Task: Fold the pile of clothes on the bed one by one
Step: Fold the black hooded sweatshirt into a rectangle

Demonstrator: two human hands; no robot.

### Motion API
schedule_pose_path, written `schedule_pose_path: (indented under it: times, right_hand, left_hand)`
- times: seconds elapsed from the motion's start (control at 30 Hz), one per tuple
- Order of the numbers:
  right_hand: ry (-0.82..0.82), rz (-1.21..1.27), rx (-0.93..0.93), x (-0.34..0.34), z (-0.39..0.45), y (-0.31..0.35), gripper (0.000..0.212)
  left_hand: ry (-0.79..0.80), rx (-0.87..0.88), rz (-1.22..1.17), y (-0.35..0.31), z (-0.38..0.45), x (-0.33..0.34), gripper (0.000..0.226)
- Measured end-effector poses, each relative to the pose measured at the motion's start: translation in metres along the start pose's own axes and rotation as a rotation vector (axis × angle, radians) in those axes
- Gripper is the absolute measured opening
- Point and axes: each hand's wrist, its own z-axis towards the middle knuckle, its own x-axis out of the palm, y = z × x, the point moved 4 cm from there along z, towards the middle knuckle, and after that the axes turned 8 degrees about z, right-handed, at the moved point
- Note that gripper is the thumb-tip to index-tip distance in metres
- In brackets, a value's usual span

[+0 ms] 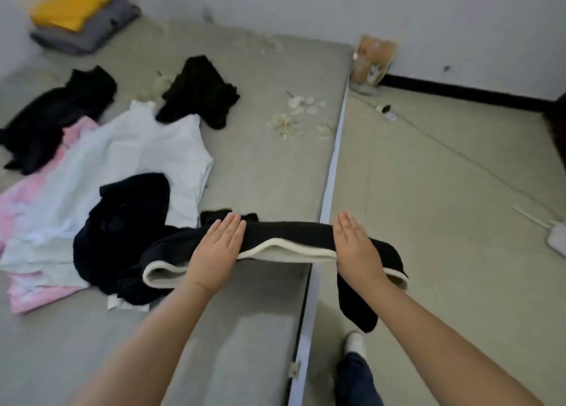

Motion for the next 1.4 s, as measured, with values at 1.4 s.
schedule_pose_path:
  times: [1.4]
  right_hand:
    - [-0.536, -0.240, 0.089, -0.399, 0.837, -0.684, 0.068]
  left_hand:
    - [-0.779, 0.000, 0.302, 0.166, 1.164, -0.153, 0.055]
